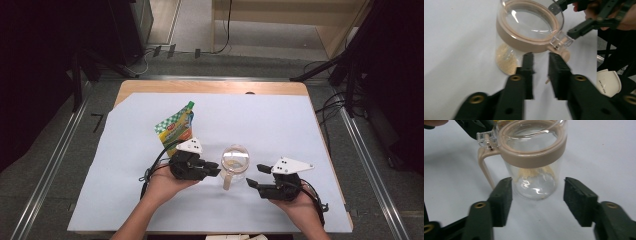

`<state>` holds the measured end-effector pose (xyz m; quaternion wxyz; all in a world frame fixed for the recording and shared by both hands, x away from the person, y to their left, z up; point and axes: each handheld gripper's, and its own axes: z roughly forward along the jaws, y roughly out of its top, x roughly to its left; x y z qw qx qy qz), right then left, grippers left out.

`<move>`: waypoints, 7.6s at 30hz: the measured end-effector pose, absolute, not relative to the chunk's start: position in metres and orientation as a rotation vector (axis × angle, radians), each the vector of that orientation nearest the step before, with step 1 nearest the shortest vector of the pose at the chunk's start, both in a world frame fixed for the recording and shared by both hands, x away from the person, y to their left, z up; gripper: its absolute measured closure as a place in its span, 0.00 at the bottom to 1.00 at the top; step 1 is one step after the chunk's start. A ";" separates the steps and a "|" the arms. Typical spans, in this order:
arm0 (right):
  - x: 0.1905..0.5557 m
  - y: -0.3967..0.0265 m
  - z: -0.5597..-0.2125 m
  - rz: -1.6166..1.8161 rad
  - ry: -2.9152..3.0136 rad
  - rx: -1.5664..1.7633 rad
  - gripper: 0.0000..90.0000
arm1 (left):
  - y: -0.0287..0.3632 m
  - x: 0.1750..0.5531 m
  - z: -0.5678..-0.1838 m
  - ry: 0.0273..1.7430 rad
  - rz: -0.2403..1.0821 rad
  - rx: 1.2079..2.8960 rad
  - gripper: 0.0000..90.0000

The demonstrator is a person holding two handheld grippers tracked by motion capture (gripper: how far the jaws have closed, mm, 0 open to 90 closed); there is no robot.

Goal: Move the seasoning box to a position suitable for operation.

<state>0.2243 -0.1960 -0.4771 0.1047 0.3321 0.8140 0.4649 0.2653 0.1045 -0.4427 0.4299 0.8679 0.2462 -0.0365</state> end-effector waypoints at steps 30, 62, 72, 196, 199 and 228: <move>0.239 -0.191 -0.483 1.408 2.382 1.095 1.00 | 0.088 0.261 -0.453 0.615 -0.101 2.161 1.00; 0.248 -0.190 -0.487 1.382 2.339 1.140 1.00 | 0.083 0.256 -0.455 0.631 -0.080 2.177 1.00; 0.252 -0.190 -0.489 1.388 2.328 1.160 1.00 | 0.082 0.255 -0.452 0.630 -0.071 2.147 1.00; 0.184 -0.151 -0.498 1.319 2.530 1.033 1.00 | 0.115 0.272 -0.446 0.633 -0.097 2.166 0.52; 0.184 -0.151 -0.498 1.312 2.533 1.034 1.00 | 0.115 0.271 -0.446 0.631 -0.095 2.170 0.51; 0.183 -0.156 -0.493 1.348 2.478 1.070 1.00 | 0.115 0.272 -0.449 0.642 -0.098 2.176 0.51</move>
